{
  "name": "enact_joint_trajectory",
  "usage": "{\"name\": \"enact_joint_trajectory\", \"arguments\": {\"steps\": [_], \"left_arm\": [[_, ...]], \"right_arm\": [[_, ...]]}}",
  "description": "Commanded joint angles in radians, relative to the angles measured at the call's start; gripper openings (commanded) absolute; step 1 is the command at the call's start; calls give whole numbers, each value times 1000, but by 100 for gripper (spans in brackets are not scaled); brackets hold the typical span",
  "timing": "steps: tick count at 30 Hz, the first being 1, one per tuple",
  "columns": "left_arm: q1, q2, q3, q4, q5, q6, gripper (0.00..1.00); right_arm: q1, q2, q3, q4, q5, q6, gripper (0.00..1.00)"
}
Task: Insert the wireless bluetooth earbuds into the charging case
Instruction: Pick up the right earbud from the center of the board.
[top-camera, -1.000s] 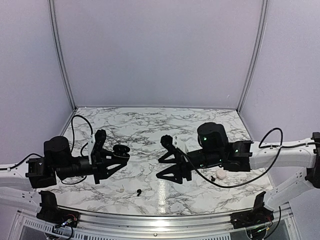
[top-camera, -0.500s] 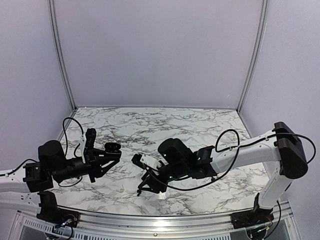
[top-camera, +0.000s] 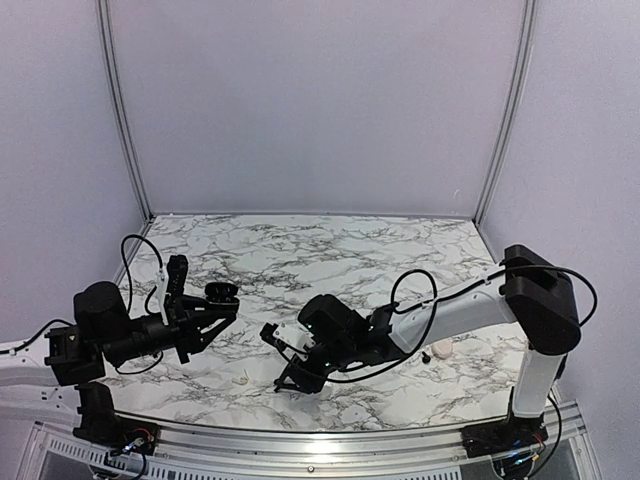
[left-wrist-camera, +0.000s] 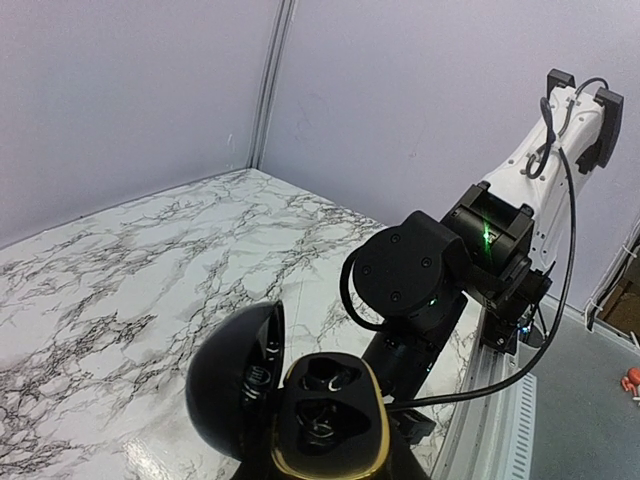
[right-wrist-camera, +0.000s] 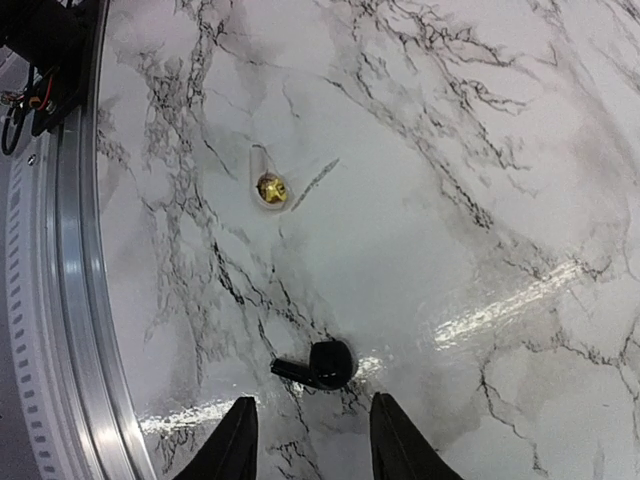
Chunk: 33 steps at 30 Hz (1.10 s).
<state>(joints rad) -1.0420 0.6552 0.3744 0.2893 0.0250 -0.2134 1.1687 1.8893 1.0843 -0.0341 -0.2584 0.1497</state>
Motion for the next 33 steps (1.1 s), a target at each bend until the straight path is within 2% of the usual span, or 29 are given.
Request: {"name": "enact_joint_trajectory", "arguments": {"steps": [1, 33], "left_arm": [[5, 7, -2, 40, -6, 3, 1], [5, 7, -13, 48, 0, 1, 2]], "right_arm": [[4, 29, 45, 22, 15, 22, 38], [3, 126, 89, 18, -4, -5, 24]]}}
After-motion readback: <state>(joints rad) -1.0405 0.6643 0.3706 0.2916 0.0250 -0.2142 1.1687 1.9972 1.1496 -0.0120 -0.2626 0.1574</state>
